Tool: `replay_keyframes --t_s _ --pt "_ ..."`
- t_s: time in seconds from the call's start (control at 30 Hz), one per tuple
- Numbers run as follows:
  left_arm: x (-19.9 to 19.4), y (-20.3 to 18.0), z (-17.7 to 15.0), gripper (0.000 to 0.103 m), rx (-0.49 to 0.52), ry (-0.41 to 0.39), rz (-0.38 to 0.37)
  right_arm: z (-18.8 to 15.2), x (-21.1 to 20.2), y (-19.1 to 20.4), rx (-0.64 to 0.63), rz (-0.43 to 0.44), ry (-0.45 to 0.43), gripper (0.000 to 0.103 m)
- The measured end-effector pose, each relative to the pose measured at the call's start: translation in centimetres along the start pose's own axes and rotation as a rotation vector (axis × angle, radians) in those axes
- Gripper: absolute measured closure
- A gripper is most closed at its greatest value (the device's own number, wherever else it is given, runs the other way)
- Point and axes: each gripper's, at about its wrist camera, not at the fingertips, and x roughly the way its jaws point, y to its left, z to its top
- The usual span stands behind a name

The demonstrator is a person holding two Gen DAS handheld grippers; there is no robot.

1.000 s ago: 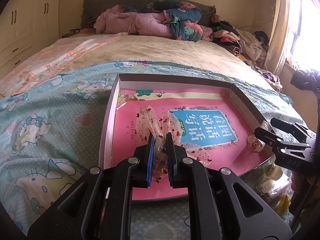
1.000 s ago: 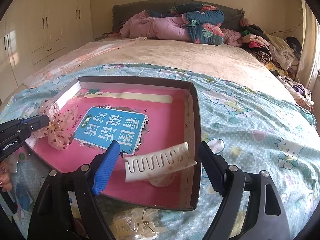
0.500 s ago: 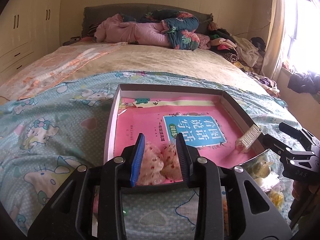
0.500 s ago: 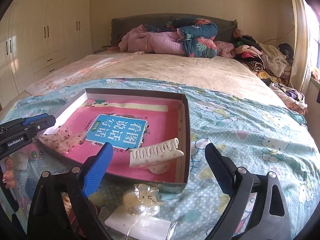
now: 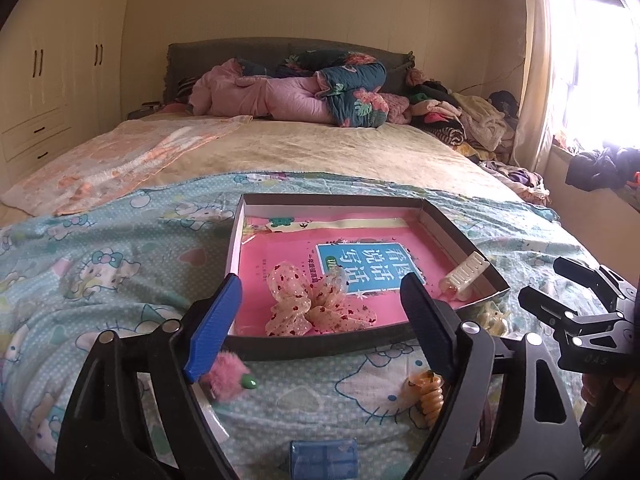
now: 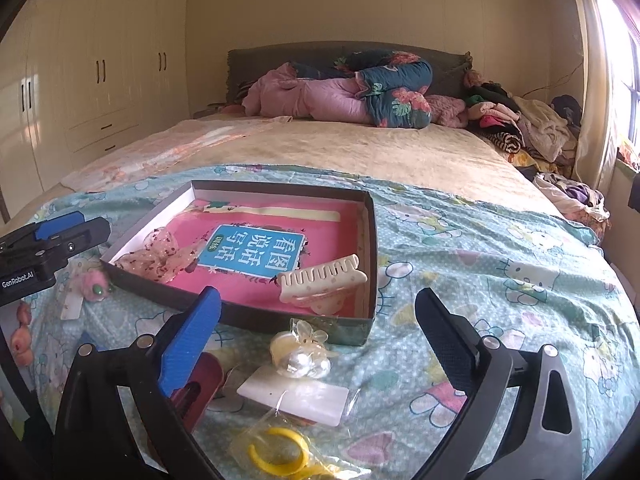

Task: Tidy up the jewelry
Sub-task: 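Grasp the small blue box with the left tool while the right tool grasps the dark red clip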

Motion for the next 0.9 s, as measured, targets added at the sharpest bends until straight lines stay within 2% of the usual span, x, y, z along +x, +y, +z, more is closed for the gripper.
replay_keyframes --t_s 0.33,0.9 --pt "-2.4 0.6 -1.6 0.021 0.002 -0.014 0.02 -1.9 -2.5 2.9 -0.05 0.037 -0.006 0.008" --pt "-4.1 2.0 -5.2 0.021 0.012 0.036 0.044 -5.0 -3.7 6.6 -0.096 0.08 0.038 0.008"
